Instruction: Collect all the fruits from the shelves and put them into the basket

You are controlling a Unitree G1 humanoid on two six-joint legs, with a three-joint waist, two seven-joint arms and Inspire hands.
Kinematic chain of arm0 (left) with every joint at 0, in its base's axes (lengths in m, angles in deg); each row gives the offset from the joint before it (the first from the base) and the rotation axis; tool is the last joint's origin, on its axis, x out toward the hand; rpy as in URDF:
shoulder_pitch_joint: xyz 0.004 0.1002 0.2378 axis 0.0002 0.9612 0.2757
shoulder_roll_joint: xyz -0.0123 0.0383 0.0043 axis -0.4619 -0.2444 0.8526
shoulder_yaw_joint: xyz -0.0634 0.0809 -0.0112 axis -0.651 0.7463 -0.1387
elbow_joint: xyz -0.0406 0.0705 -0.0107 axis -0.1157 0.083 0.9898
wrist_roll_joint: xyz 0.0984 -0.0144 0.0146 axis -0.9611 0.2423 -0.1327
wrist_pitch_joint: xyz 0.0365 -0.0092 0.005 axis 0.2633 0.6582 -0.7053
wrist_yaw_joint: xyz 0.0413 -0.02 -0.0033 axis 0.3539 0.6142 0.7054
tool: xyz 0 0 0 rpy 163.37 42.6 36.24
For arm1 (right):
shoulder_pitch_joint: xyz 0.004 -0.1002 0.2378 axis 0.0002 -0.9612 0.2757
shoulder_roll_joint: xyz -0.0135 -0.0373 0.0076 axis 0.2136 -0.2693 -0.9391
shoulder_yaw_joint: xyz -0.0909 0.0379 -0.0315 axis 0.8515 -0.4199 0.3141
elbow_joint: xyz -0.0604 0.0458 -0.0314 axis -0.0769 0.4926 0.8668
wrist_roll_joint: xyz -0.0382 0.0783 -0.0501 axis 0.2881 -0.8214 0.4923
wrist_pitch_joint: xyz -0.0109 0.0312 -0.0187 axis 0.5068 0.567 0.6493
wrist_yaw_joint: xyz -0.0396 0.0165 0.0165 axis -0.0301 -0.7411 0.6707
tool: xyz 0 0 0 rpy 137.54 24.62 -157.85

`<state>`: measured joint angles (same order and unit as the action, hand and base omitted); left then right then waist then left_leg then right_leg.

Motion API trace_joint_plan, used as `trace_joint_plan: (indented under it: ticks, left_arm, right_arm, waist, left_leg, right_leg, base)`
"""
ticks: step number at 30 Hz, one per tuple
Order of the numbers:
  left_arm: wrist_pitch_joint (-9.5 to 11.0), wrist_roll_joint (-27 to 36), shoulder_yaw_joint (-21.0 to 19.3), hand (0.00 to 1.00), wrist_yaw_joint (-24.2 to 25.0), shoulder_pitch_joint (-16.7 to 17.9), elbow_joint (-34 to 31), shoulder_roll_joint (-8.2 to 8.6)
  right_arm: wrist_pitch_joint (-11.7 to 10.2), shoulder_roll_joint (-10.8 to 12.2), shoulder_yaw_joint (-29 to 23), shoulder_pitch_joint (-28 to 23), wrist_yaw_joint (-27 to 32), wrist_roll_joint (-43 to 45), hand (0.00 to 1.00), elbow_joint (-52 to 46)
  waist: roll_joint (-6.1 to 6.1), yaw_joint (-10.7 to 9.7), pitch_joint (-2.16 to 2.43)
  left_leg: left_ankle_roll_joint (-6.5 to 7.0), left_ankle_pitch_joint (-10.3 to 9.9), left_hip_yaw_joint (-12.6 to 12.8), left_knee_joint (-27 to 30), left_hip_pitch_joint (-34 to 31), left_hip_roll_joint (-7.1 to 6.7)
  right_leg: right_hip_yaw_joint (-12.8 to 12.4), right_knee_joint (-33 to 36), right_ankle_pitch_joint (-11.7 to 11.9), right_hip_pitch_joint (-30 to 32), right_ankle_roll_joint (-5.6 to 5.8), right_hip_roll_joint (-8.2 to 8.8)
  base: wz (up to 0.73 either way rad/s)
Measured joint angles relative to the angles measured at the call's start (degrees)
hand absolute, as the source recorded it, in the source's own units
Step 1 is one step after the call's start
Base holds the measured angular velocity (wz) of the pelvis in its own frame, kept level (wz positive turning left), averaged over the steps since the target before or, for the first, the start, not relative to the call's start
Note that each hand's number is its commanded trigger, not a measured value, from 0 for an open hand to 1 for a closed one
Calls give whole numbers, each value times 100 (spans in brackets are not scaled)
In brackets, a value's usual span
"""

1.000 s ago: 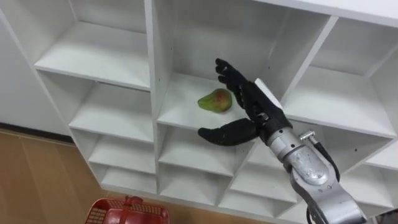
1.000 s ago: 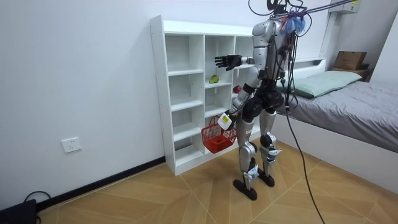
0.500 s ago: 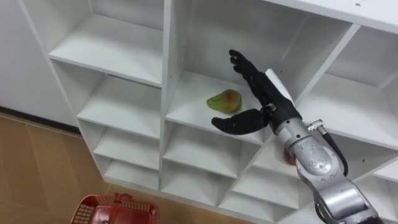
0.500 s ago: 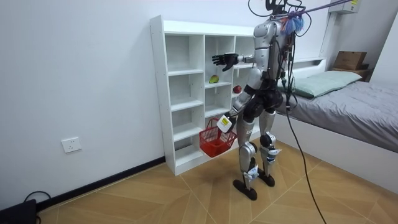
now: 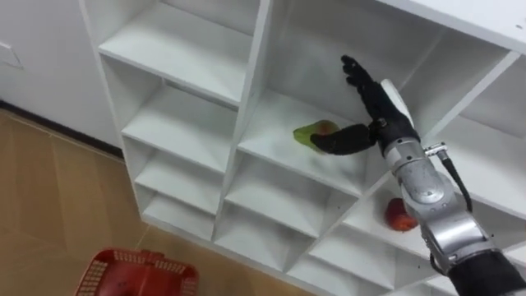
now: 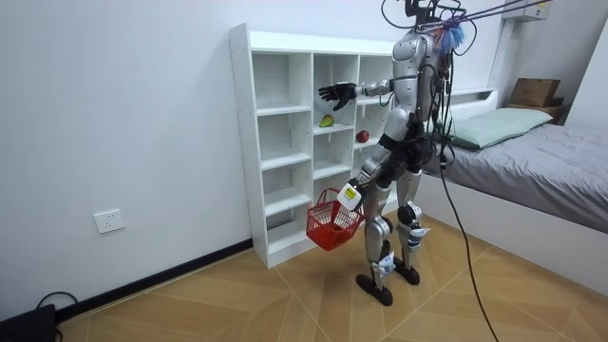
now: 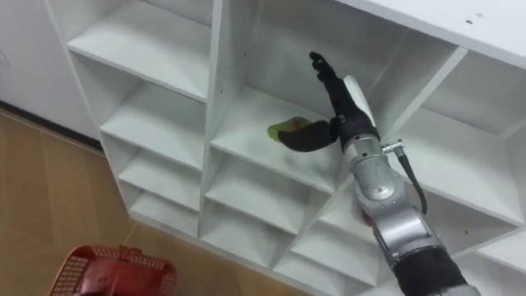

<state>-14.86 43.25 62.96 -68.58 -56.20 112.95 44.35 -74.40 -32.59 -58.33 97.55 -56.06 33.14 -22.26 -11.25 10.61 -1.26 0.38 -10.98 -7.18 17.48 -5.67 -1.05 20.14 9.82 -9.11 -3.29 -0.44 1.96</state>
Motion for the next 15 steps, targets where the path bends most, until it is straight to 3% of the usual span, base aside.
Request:
trace_joint_plan:
  ticks: [9, 15]
  left_arm:
    - [-176, -135, 6, 100, 8, -184, -8, -59]
    - [-175, -124, 324, 100, -39, -426, 24, -158]
  right_arm:
    - [-28, -215, 15, 930, 425, -307, 0, 1008]
    - [-96, -215, 113, 1255, 566, -335, 0, 1631]
  waist:
    - [-28, 84, 0]
    - [-87, 146, -57]
  left_leg:
    - [-17, 32, 7, 211, -555, 33]
    - [4, 77, 51, 217, -684, 26]
  right_leg:
    - [27, 195, 32, 545, -52, -5]
    - [3, 296, 45, 736, -74, 42]
  base:
    - [1]
    - [-4]
